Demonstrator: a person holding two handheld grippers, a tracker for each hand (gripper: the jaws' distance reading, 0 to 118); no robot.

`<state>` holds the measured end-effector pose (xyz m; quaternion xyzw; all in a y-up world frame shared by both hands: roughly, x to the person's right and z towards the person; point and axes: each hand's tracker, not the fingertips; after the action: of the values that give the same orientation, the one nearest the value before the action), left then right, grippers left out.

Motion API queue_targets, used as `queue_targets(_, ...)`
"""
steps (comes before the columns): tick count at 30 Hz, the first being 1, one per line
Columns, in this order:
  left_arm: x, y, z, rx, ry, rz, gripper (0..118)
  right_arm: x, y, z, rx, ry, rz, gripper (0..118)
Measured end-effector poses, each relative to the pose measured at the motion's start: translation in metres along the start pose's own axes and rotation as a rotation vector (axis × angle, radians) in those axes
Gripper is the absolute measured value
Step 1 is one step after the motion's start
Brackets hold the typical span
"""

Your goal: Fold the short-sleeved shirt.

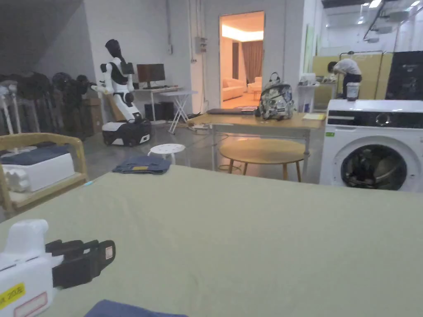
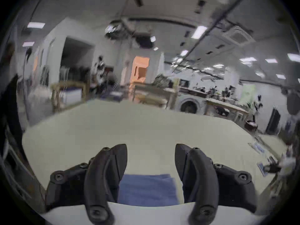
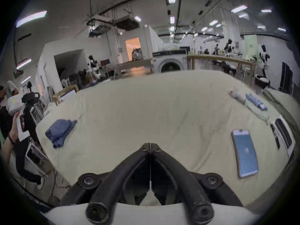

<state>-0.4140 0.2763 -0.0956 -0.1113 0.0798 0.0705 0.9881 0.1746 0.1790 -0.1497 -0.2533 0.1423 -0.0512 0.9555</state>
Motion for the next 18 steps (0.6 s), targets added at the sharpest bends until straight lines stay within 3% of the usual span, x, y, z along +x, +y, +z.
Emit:
queue_targets(3, 0.07, 0.005, 0.014, 0.033, -0.097, -0.163, 55, -0.009, 0.02, 0.004, 0.089, -0.012, 0.017, 0)
queue_targets(5, 0.111, -0.005, 0.019, 0.087, -0.138, -0.212, 34, -0.016, 0.031, 0.004, 0.129, -0.017, 0.014, 0)
queue_targets(7, 0.143, -0.015, 0.02, 0.146, -0.191, -0.172, 31, -0.03, 0.043, 0.007, 0.174, -0.036, 0.038, 0)
queue_targets(9, 0.17, -0.021, 0.017, 0.186, -0.222, -0.043, 19, -0.049, 0.053, 0.008, 0.263, -0.107, 0.071, 0)
queue_targets(11, 0.185, -0.026, 0.018, 0.241, -0.283, 0.011, 0, -0.064, 0.059, 0.01, 0.321, -0.088, 0.098, 0)
queue_targets(13, 0.204, -0.03, 0.031, 0.278, -0.223, 0.025, 0, -0.075, 0.058, 0.014, 0.353, -0.143, 0.137, 0)
queue_targets(15, 0.22, -0.035, 0.046, 0.254, -0.156, -0.061, 0, -0.084, 0.049, 0.023, 0.338, -0.227, 0.12, 0)
queue_targets(16, 0.225, -0.04, 0.054, 0.242, -0.102, -0.082, 0, -0.083, 0.043, 0.027, 0.34, -0.191, 0.124, 0)
queue_targets(18, 0.223, -0.044, 0.06, 0.221, -0.143, -0.118, 0, -0.08, 0.034, 0.034, 0.358, -0.125, 0.104, 0)
